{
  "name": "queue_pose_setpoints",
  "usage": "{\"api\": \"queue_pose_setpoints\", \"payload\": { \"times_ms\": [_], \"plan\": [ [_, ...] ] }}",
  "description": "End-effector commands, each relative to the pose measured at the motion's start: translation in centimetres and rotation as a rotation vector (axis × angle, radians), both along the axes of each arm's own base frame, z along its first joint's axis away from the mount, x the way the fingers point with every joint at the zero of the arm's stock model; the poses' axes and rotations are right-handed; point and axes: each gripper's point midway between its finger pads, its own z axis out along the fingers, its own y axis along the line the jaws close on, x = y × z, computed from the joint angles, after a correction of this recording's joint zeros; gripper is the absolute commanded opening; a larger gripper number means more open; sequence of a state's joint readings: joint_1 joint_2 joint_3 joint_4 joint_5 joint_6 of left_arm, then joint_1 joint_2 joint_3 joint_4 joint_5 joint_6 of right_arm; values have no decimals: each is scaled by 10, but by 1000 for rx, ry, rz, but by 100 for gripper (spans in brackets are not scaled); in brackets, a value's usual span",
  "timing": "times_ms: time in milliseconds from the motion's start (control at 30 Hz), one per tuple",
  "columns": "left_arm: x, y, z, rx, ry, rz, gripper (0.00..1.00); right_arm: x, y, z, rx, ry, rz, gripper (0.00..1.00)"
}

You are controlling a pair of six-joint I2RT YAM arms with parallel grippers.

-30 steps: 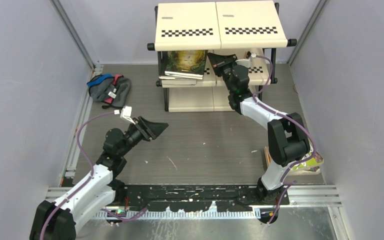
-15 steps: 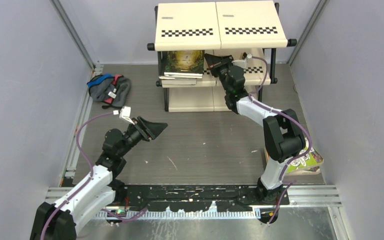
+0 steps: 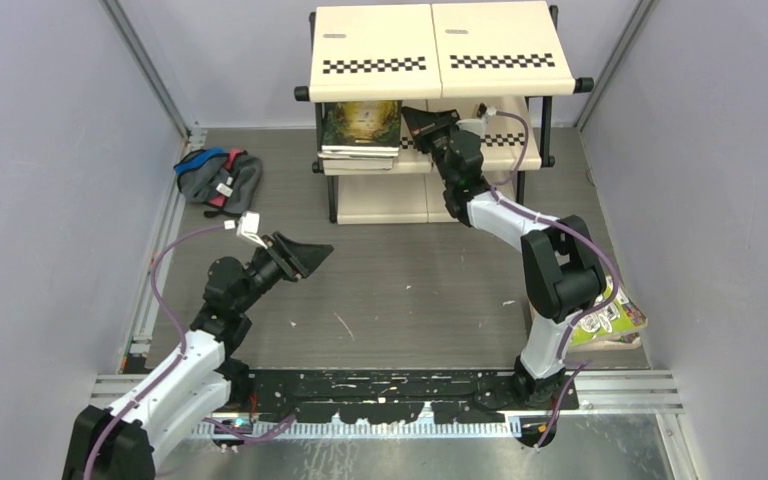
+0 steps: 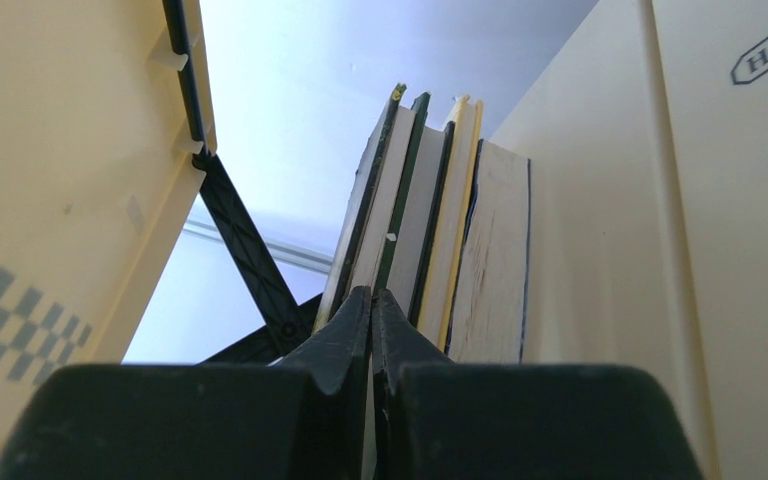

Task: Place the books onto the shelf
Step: Adjust the book on the shelf.

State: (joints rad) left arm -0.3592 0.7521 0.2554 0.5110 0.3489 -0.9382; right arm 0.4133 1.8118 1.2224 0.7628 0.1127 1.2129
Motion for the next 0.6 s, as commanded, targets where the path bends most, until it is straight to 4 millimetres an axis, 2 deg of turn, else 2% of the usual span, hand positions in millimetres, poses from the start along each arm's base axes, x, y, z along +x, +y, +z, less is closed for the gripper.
{"api": "queue_pose_setpoints", "payload": {
  "times_ms": [0, 400, 567],
  "plan": [
    [-2, 1, 11, -11, -47, -14, 61, -2, 9, 40, 41, -94, 11, 8],
    [-2, 5, 12, -17, -48, -12, 61, -1, 19, 39, 32, -92, 17, 8],
    [-2, 7, 13, -17, -47, -10, 61, -1, 17, 42, 35, -101, 3, 8]
  ]
}}
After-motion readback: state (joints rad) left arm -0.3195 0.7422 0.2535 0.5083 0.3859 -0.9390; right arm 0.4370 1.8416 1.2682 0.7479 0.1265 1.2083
